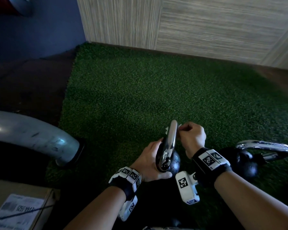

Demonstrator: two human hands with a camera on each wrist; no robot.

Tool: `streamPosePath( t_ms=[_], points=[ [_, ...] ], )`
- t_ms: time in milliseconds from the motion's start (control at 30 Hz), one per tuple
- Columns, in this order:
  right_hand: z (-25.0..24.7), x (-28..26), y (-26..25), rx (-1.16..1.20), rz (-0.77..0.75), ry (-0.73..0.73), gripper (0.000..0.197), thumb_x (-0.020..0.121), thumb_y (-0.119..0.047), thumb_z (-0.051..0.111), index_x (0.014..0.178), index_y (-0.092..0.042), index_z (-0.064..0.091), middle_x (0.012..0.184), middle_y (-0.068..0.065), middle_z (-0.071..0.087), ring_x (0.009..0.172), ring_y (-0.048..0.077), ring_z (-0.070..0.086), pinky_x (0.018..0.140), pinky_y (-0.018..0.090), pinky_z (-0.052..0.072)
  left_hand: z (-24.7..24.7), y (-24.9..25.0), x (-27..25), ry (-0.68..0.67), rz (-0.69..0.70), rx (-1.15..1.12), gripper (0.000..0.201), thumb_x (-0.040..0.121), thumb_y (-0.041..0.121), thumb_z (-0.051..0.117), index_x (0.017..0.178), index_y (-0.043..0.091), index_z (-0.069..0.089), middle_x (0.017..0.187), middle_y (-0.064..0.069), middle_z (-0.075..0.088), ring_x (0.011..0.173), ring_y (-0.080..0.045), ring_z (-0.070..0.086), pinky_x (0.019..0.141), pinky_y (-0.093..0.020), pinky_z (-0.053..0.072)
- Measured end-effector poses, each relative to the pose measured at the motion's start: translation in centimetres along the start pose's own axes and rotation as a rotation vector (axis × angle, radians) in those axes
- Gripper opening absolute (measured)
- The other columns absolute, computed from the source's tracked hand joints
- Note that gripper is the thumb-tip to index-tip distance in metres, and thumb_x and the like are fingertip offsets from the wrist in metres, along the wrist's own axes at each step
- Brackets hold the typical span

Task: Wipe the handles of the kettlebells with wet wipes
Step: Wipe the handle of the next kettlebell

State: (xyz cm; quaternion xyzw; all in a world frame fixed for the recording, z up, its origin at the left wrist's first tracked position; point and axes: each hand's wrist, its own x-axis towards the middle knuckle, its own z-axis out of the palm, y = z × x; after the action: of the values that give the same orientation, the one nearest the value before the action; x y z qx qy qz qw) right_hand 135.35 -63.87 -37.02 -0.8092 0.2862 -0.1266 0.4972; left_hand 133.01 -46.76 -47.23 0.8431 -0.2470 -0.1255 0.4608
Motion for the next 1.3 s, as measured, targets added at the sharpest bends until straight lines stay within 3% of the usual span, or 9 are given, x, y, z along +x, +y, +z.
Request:
streamPosePath(
  t_ms=[133,300,500,667,800,900,1000,1167,1300],
  points=[
    [0.4,-0.1,0.4,-0.065,0.024,-0.054,0.015,0.068,-0.006,0.078,0.065,-0.019,0.071,0.067,0.000,0.072,0.073,0.027,0.074,0.069,0.040,0.065,-0.1,0.2,0.1,0.012,0.024,0.024,0.123,0.058,0.052,0.089,0.157,0.018,0.027,0.152,0.001,0.038,0.144,-0.014,0.034,0.122,-0.040,0.033],
    [-0.6,-0.2,1.0,-0.169,-0.060,-0.155,0.014,0.071,-0.004,0.083,0.078,-0.010,0.073,0.067,-0.003,0.066,0.057,0.009,0.059,0.046,0.013,0.044,-0.1,0.0,-0.1,0.019,0.074,0.039,0.120,0.059,0.052,0.090,0.156,0.015,0.029,0.150,0.002,0.041,0.142,-0.014,0.036,0.119,-0.040,0.034],
    [-2.9,0.3,0.6,-0.239,-0.132,-0.280,0.020,0.070,-0.011,0.084,0.082,-0.020,0.071,0.079,0.002,0.075,0.070,0.023,0.074,0.067,0.039,0.065,-0.1,-0.1,-0.8,0.012,0.091,0.043,0.122,0.061,0.056,0.090,0.158,0.020,0.026,0.156,0.005,0.035,0.147,-0.012,0.032,0.121,-0.043,0.033],
    [-6.1,0.9,-2.7,-0.340,-0.692,-0.308,0.029,0.089,-0.005,0.066,0.104,-0.025,0.081,0.094,-0.014,0.071,0.083,0.004,0.064,0.072,0.001,0.044,-0.5,0.6,-1.4,-0.083,0.099,0.161,0.128,0.064,0.063,0.088,0.161,0.018,0.018,0.161,0.003,0.028,0.151,-0.011,0.026,0.125,-0.037,0.028],
    [-6.6,0.5,-5.4,-0.623,-0.820,-0.640,0.032,0.087,-0.008,0.062,0.113,-0.018,0.078,0.111,0.000,0.073,0.103,0.015,0.068,0.096,0.032,0.056,-4.0,3.1,-1.1,-0.217,-0.059,0.238,0.081,0.083,0.033,0.079,0.153,0.023,0.040,0.158,0.000,0.039,0.146,-0.012,0.038,0.122,-0.030,0.032],
    [-7.7,0.4,-5.5,-0.724,-0.826,-0.734,0.035,0.086,-0.013,0.069,0.121,-0.016,0.074,0.116,0.006,0.072,0.111,0.021,0.066,0.100,0.039,0.052,-6.6,7.8,-2.0,0.053,-0.229,0.210,0.023,0.101,0.026,0.060,0.122,0.031,0.070,0.122,-0.002,0.071,0.113,-0.022,0.068,0.097,-0.039,0.052],
    [-7.9,0.5,-4.8,-0.750,-0.837,-0.727,0.043,0.085,-0.020,0.076,0.127,-0.025,0.070,0.122,0.001,0.070,0.114,0.018,0.064,0.102,0.038,0.051,-6.3,13.7,-3.5,0.045,-0.200,0.240,0.043,0.088,0.068,0.064,0.084,0.025,0.067,0.070,0.009,0.066,0.062,-0.005,0.062,0.062,-0.034,0.048],
    [-7.2,0.1,-4.8,-0.791,-0.817,-0.688,0.016,0.080,-0.018,0.070,0.091,-0.030,0.070,0.090,-0.008,0.067,0.089,0.018,0.068,0.083,0.039,0.058,-4.8,16.2,-3.6,0.003,-0.229,0.660,0.040,0.064,0.056,0.076,0.085,0.028,0.059,0.081,0.012,0.064,0.075,-0.011,0.066,0.070,-0.032,0.057],
    [-7.7,-0.2,-4.2,-0.768,-0.802,-0.634,0.016,0.082,-0.024,0.074,0.096,-0.028,0.071,0.092,-0.004,0.069,0.089,0.017,0.069,0.082,0.039,0.060,-6.8,16.4,-2.9,-0.104,-0.269,0.735,0.050,0.061,0.063,0.079,0.098,0.033,0.063,0.091,0.015,0.068,0.085,-0.013,0.068,0.076,-0.030,0.054]
  ],
)
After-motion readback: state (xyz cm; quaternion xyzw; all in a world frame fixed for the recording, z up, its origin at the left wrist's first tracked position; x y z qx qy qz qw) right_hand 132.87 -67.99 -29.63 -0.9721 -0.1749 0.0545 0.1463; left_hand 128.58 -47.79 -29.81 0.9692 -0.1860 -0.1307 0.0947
